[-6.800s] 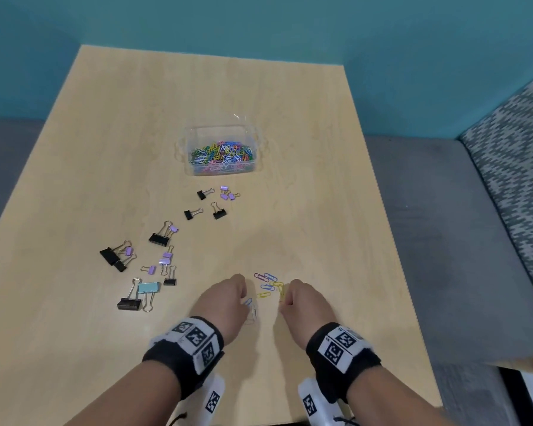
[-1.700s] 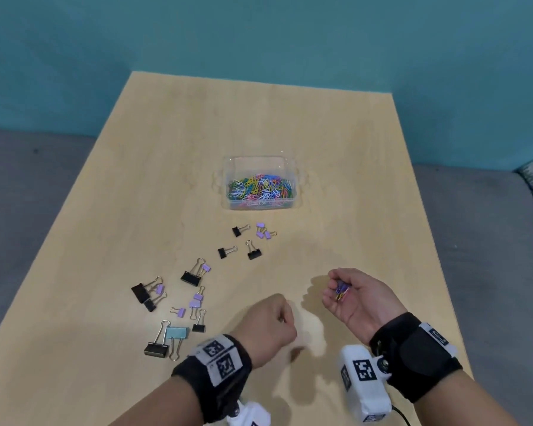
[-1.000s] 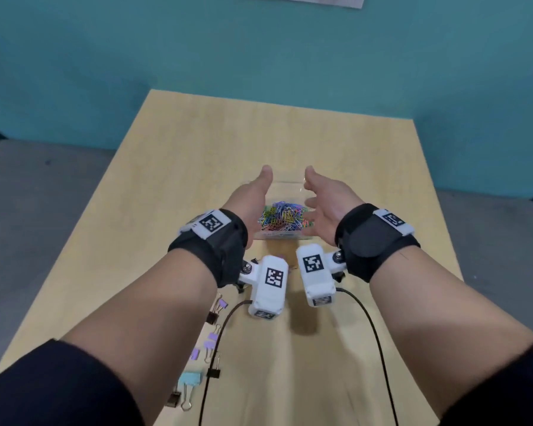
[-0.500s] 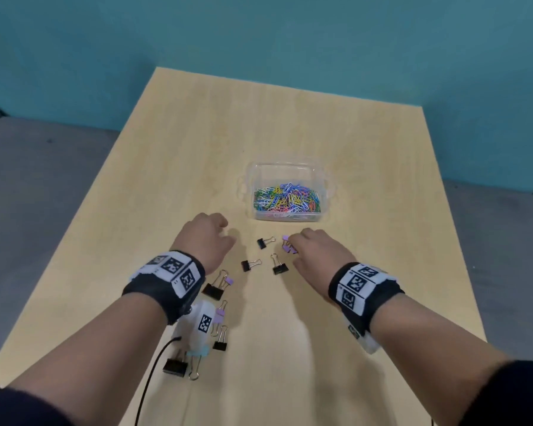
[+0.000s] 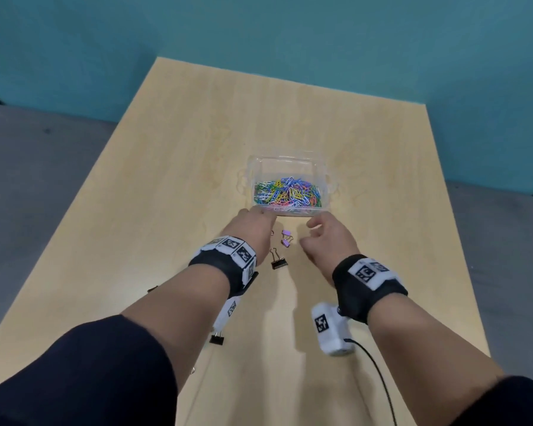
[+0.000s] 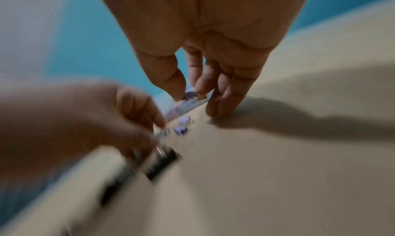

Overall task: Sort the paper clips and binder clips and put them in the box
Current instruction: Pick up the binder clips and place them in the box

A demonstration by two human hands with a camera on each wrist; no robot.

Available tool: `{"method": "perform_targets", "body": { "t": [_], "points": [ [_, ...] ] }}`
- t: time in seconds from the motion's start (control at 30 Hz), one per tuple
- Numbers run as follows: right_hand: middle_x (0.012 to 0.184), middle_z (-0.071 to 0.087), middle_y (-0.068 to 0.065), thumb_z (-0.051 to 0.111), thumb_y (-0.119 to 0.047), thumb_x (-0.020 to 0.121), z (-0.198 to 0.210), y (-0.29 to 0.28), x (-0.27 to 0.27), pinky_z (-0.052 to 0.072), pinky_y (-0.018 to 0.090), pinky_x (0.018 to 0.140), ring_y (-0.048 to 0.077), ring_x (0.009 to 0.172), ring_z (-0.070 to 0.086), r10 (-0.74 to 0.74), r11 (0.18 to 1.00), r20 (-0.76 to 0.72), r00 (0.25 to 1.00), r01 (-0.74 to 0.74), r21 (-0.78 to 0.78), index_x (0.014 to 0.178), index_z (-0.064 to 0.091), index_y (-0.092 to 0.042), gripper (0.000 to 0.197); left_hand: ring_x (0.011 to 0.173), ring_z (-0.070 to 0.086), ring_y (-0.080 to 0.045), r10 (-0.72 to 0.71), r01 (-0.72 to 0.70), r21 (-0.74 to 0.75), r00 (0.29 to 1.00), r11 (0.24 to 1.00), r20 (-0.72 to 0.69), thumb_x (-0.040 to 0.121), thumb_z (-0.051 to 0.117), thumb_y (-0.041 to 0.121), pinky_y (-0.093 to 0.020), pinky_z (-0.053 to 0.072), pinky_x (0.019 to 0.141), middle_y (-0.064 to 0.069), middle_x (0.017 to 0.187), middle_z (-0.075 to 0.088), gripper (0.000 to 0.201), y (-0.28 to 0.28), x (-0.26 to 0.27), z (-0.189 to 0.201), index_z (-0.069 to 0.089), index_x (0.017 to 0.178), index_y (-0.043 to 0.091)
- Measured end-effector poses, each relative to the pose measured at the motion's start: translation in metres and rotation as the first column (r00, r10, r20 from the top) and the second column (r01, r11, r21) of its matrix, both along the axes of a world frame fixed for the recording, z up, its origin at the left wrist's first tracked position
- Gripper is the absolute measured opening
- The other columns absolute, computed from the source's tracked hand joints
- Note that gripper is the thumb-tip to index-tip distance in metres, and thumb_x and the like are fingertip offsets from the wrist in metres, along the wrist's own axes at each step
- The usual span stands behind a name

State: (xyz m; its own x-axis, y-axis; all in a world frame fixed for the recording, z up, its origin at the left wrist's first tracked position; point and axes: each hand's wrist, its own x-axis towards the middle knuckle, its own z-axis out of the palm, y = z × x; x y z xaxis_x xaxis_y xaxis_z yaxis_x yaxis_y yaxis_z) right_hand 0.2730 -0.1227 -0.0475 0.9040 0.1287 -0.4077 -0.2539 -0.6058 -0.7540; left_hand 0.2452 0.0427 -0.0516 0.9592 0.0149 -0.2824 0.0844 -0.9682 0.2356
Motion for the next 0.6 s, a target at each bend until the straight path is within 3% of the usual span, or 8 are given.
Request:
{"method": "perform_targets", "body": {
  "t": [0.07,0.13,0.2,0.3,0.33,0.4,0.5,0.6],
  "points": [
    [0.084,0.059,0.019,0.056,0.002,0.084,0.004,-0.008,-0.001,0.059,0.038,0.068,0.028,0.069,0.065,-0.262,0.814,-0.346,0.901,0.399,0.423,0.088,0.054,-0.007,0.011,0.090,0.053,-0.031,0.093,-0.091,-0.090,0.996,0.992,0.012,0.079,0.050,0.008,-0.033,0.040,0.067,-0.011,0.104,0.054,0.026,0.003,0.000,0.002,0.052,0.104,0.013],
    [0.081,0.051,0.015,0.050,0.005,0.089,0.007,-0.016,-0.002,0.060,0.034,0.066,0.032,0.075,0.064,-0.306,0.517,-0.596,0.742,0.655,0.551,0.085,0.052,0.000,0.007,0.082,0.057,-0.027,0.270,-0.259,-0.243,0.963,0.935,0.011,0.077,0.054,0.013,-0.031,0.045,0.067,-0.006,0.095,0.059,0.023,0.008,-0.002,0.005,0.057,0.099,0.015],
    [0.079,0.049,0.013,0.039,0.006,0.087,0.006,-0.022,-0.003,0.057,0.026,0.055,0.027,0.068,0.060,-0.289,0.419,-0.680,0.674,0.727,0.544,0.079,0.051,-0.001,0.017,0.067,0.061,-0.023,0.518,-0.486,-0.517,0.850,0.704,-0.094,0.072,0.056,0.011,-0.032,0.051,0.066,-0.002,0.075,0.064,0.014,0.014,-0.007,0.007,0.062,0.084,0.015],
    [0.078,0.059,0.015,0.030,0.008,0.081,0.007,-0.017,-0.002,0.042,0.021,0.044,0.018,0.052,0.050,-0.289,0.552,-0.677,0.677,0.695,0.460,0.080,0.052,-0.003,0.025,0.055,0.063,-0.027,0.649,-0.612,-0.790,0.606,0.012,-0.460,0.075,0.056,-0.005,-0.038,0.057,0.070,-0.013,0.066,0.060,0.010,0.024,-0.022,0.009,0.057,0.073,0.004],
    [0.073,0.058,0.012,0.030,0.007,0.081,0.008,-0.012,-0.001,0.036,0.021,0.043,0.017,0.050,0.044,-0.295,0.612,-0.657,0.694,0.665,0.428,0.081,0.053,-0.005,0.026,0.057,0.063,-0.028,0.628,-0.584,-0.797,0.566,-0.152,-0.535,0.078,0.054,-0.009,-0.038,0.057,0.070,-0.016,0.070,0.058,0.011,0.027,-0.028,0.010,0.054,0.075,0.001],
    [0.062,0.047,0.007,0.036,0.001,0.083,0.009,0.000,0.002,0.027,0.022,0.044,0.017,0.047,0.034,-0.322,0.757,-0.570,0.756,0.567,0.325,0.080,0.053,-0.008,0.019,0.060,0.061,-0.028,0.594,-0.521,-0.791,0.539,-0.320,-0.596,0.082,0.044,-0.015,-0.037,0.057,0.067,-0.019,0.075,0.058,0.017,0.032,-0.038,0.015,0.049,0.079,0.001],
    [0.072,0.054,0.006,0.048,-0.030,0.091,0.007,0.020,0.006,0.039,0.030,0.057,0.023,0.061,0.051,-0.104,0.994,-0.236,0.966,0.091,-0.064,0.093,0.054,-0.007,0.024,0.057,0.051,-0.023,0.631,-0.530,-0.795,0.518,-0.294,-0.578,0.082,0.032,-0.015,-0.031,0.050,0.053,-0.016,0.072,0.054,0.025,0.038,-0.046,0.019,0.049,0.085,0.003],
    [0.105,0.063,0.003,0.049,-0.049,0.090,0.005,0.034,0.001,0.039,0.031,0.069,0.027,0.089,0.060,0.224,0.896,-0.096,0.970,-0.243,-0.371,0.122,0.042,-0.012,0.050,0.056,0.044,-0.020,0.676,-0.629,-0.777,0.583,0.024,-0.451,0.083,0.043,0.001,-0.031,0.043,0.052,-0.008,0.068,0.048,0.014,0.043,-0.051,0.011,0.053,0.083,0.011]
  ]
}}
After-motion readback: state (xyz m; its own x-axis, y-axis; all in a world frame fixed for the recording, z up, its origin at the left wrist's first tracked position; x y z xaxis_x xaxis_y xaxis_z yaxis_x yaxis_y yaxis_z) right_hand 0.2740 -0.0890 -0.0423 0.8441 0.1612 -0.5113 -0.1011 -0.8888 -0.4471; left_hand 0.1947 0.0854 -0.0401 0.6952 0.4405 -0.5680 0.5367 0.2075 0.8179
